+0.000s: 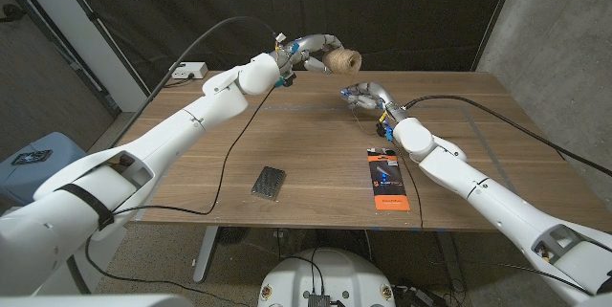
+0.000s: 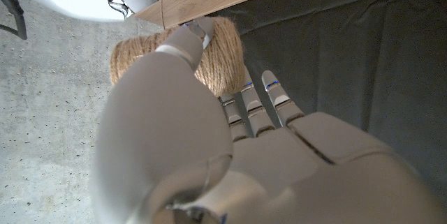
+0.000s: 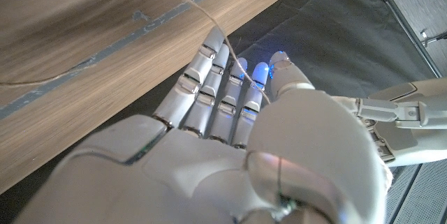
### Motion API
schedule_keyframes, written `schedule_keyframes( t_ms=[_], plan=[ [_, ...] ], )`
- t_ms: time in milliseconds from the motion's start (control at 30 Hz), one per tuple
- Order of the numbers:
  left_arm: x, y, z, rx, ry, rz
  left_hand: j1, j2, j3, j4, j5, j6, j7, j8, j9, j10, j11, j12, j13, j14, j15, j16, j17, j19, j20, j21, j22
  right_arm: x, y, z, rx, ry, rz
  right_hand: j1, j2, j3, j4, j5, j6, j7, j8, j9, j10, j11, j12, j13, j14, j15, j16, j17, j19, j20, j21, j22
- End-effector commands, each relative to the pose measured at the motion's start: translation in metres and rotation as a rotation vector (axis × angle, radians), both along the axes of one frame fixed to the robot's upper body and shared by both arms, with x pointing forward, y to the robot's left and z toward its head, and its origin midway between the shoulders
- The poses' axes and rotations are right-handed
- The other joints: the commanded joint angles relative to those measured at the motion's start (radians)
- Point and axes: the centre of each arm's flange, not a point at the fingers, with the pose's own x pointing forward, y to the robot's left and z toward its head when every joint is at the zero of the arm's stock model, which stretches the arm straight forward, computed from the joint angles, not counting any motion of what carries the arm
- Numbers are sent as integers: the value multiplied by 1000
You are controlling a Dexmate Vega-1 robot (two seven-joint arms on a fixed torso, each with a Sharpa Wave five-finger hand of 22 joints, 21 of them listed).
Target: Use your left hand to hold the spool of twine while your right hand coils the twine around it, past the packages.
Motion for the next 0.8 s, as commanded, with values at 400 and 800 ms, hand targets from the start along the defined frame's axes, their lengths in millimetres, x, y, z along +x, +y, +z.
schedule_keyframes(
  t_ms=[400,800],
  plan=[
    [-1,-6,0,-13,-9,-6,-35,48,4,6,8,30,19,16,6,54,6,1,42,12,1,4,6,-1,-1,7,3,-11,4,-9,24,-4,-46,47,17,15,0,2,103,-13,27,-5,90,-13,12,-15,82,-160,0,-18,47,-69,23,6],
    [0,-8,2,-33,-9,-9,-37,50,4,6,11,35,18,18,6,56,7,0,44,14,0,3,6,0,-1,10,3,-17,16,-10,-16,-6,-78,41,51,24,19,2,145,-7,33,-8,114,-16,3,-25,109,-155,-18,-31,53,-73,28,6]
  ],
)
